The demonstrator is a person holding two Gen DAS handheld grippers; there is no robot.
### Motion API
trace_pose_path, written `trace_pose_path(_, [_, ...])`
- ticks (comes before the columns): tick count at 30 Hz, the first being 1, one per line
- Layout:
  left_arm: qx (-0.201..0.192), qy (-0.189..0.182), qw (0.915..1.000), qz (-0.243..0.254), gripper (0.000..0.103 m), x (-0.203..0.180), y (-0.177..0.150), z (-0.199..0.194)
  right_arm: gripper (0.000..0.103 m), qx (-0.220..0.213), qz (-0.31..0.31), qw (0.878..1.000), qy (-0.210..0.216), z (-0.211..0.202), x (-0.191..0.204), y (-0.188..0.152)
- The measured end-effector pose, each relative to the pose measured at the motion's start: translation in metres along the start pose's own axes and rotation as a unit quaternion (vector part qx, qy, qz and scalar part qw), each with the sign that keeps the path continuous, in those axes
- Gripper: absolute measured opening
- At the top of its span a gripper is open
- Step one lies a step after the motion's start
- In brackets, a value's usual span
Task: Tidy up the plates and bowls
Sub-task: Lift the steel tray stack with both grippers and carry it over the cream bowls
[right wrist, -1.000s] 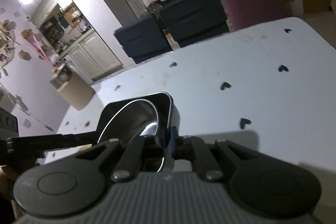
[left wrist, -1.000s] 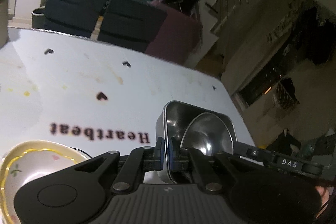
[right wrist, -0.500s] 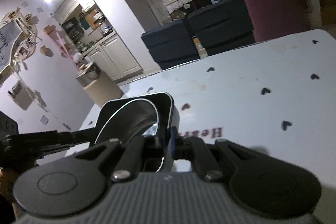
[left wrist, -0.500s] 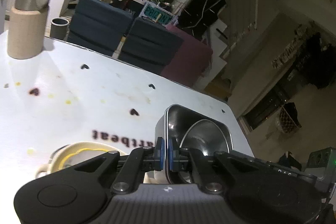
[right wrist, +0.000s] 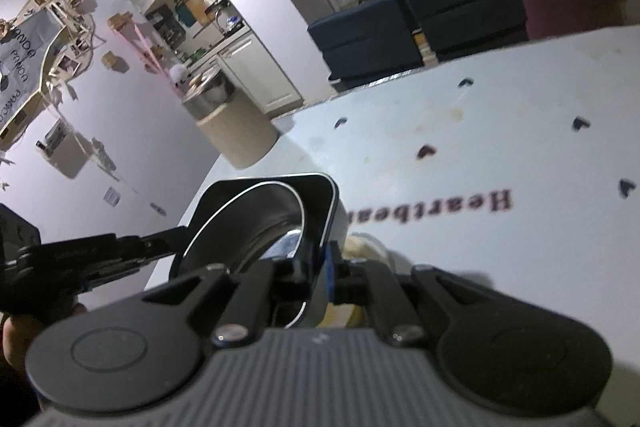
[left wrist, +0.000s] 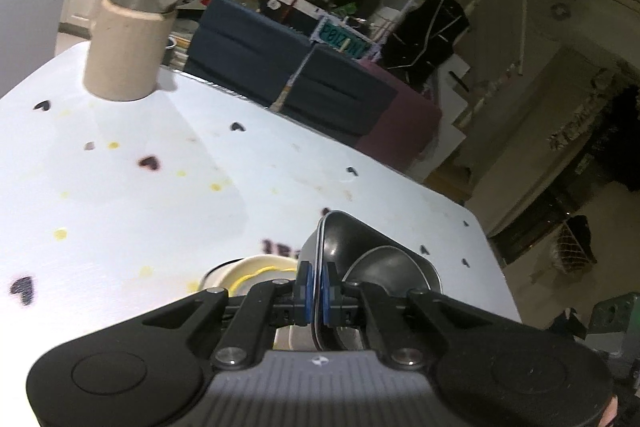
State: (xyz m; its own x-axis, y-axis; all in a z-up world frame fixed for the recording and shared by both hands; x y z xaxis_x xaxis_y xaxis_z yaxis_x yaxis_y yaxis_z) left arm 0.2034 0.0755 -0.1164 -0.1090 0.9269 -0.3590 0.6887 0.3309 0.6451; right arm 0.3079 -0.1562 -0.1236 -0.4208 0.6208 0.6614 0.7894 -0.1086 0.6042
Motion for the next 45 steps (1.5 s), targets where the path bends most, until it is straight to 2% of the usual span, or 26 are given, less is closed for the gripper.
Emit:
trace_pose_path(10, [0.021,0.003,0.9998,0.001,0.005,0.017,-0.009,0.010,0.009,0.035,0.012,0.999,-0.017,0.013,0.001,-0.016])
trace_pose_path(28, [0.067,0.027,0.9972,0.017,0.005,0.028,-0.024,0.035,0.009,0.057,0.014,0.997,-0.050,0.032,0.001,-0.021])
trace_pose_path(45, [0.075,0.034,0.9964,0.021,0.005,0.028,-0.028,0.039,0.009,0.067,0.003,0.995,-0.067,0.043,0.001,-0.024])
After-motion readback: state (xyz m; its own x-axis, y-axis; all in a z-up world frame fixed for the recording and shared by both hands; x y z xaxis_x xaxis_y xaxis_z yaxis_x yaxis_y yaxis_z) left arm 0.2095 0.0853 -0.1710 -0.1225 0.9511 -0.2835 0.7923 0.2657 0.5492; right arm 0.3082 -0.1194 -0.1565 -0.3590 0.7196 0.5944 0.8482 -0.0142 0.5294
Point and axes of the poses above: each gripper's, at about its wrist camera, not at the fingertips, and z roughly the way its jaws point, x to its left, y to its top, the point moved 7 cm from there along z, roughly the way its jaws point, and after that the axes turned 13 degrees about y, right-handed, at the moved point
